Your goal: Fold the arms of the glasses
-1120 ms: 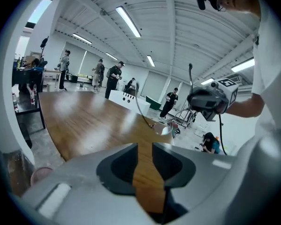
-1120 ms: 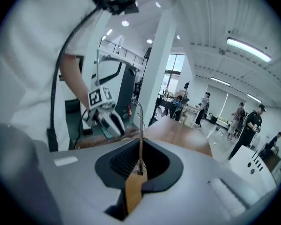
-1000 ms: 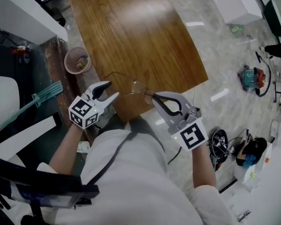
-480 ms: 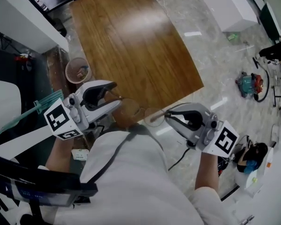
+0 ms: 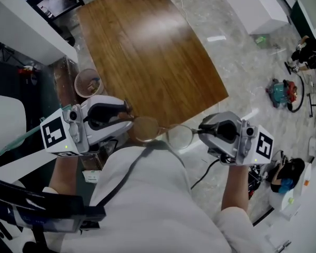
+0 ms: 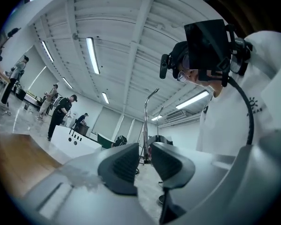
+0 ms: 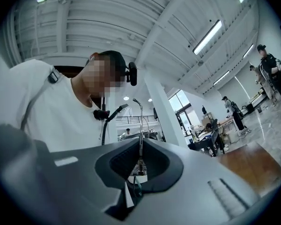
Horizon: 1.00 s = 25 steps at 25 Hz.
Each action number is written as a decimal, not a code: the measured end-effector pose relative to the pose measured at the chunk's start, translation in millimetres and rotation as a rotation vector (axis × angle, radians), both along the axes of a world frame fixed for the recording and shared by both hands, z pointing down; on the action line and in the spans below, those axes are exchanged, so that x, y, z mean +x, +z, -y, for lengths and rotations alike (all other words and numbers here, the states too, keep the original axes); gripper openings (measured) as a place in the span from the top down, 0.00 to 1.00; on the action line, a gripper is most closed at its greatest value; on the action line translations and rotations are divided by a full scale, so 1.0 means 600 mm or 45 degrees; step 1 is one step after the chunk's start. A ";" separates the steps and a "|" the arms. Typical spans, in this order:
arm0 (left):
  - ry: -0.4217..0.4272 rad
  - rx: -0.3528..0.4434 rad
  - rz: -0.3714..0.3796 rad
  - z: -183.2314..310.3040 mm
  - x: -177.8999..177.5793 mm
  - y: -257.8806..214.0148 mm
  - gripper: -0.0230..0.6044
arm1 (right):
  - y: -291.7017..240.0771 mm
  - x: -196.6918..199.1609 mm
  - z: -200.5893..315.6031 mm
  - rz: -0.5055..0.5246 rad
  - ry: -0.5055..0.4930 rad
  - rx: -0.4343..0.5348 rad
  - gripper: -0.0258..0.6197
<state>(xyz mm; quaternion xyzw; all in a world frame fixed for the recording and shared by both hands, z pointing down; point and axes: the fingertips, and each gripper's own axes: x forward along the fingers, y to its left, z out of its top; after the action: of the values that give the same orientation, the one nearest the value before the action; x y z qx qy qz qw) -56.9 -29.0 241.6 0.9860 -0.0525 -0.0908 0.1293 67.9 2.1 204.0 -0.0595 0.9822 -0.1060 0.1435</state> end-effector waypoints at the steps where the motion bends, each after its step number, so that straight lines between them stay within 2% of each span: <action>1: 0.000 -0.009 -0.006 0.000 0.002 -0.002 0.84 | -0.001 0.001 0.000 0.012 -0.006 -0.005 0.92; 3: 0.010 -0.030 -0.024 -0.002 0.005 -0.004 0.90 | 0.000 0.004 -0.002 0.035 -0.018 -0.019 0.92; 7: 0.047 -0.049 -0.072 -0.005 0.005 -0.014 0.91 | 0.010 0.014 0.005 0.093 -0.014 -0.068 0.92; 12: -0.005 -0.088 -0.149 0.002 0.004 -0.039 0.92 | 0.015 0.021 0.017 0.141 0.086 -0.091 0.91; 16: -0.019 -0.104 -0.209 0.002 -0.006 -0.055 0.92 | 0.021 0.031 0.018 0.143 0.143 -0.084 0.76; 21: -0.011 -0.093 -0.193 -0.003 -0.010 -0.059 0.92 | 0.006 0.038 0.023 0.222 0.197 -0.109 0.76; 25: -0.014 -0.078 -0.164 -0.008 -0.004 -0.056 0.92 | -0.002 0.038 0.026 0.207 0.234 -0.104 0.76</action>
<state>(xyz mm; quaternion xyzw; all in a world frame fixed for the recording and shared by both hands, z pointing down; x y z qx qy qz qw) -59.1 -24.0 207.9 0.9734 -0.0524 -0.1531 0.1621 90.5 -13.5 202.8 -0.1463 0.9526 -0.1367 0.2292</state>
